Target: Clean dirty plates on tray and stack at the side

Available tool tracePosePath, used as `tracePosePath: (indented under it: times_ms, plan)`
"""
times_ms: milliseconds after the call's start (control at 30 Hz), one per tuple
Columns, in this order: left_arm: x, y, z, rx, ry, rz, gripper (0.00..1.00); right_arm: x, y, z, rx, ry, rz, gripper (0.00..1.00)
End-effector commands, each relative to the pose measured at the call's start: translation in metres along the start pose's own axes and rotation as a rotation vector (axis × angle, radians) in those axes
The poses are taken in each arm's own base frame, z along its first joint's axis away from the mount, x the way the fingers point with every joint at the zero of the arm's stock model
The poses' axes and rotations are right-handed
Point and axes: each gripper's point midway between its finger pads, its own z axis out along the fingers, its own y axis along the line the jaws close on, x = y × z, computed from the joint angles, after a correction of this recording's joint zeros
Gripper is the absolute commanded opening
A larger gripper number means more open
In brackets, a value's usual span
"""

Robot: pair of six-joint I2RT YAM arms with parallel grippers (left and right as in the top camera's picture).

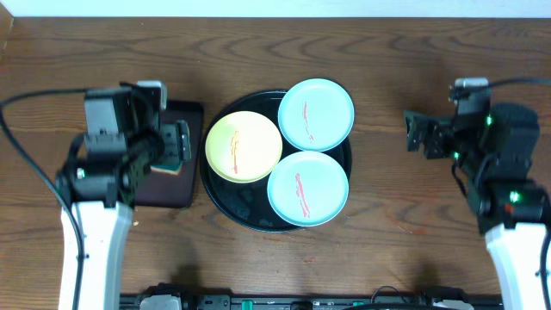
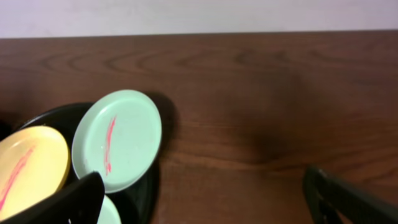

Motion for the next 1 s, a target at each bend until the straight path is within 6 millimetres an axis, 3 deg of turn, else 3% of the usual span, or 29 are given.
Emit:
tracePosePath:
  times_ms: [0, 233, 433, 533, 667, 800, 967]
  plan:
    - [-0.014, -0.004, -0.002, 0.017, 0.041, 0.014, 0.77, -0.015, 0.009, 0.004, -0.052, 0.051, -0.025, 0.99]
    - [-0.011, -0.007, 0.011, 0.044, 0.107, 0.005, 0.77, -0.017, 0.008, 0.016, -0.059, 0.119, -0.020, 0.99]
    - [-0.011, -0.007, 0.012, 0.044, 0.110, 0.000, 0.77, -0.030, 0.031, 0.016, -0.195, 0.067, 0.004, 0.99]
    - [-0.011, -0.007, 0.012, 0.044, 0.109, 0.000, 0.77, -0.028, 0.033, 0.019, -0.215, 0.078, 0.017, 0.90]
    - [-0.012, -0.007, 0.012, 0.044, 0.107, 0.000, 0.77, -0.019, 0.037, 0.029, -0.224, 0.124, 0.066, 0.89]
    - [-0.015, -0.005, 0.013, 0.033, 0.095, -0.002, 0.77, -0.014, 0.052, 0.042, -0.252, 0.166, 0.085, 0.88]
    - [-0.017, 0.015, 0.007, -0.074, 0.093, -0.087, 0.77, -0.021, 0.077, 0.055, -0.298, 0.205, 0.066, 0.85]
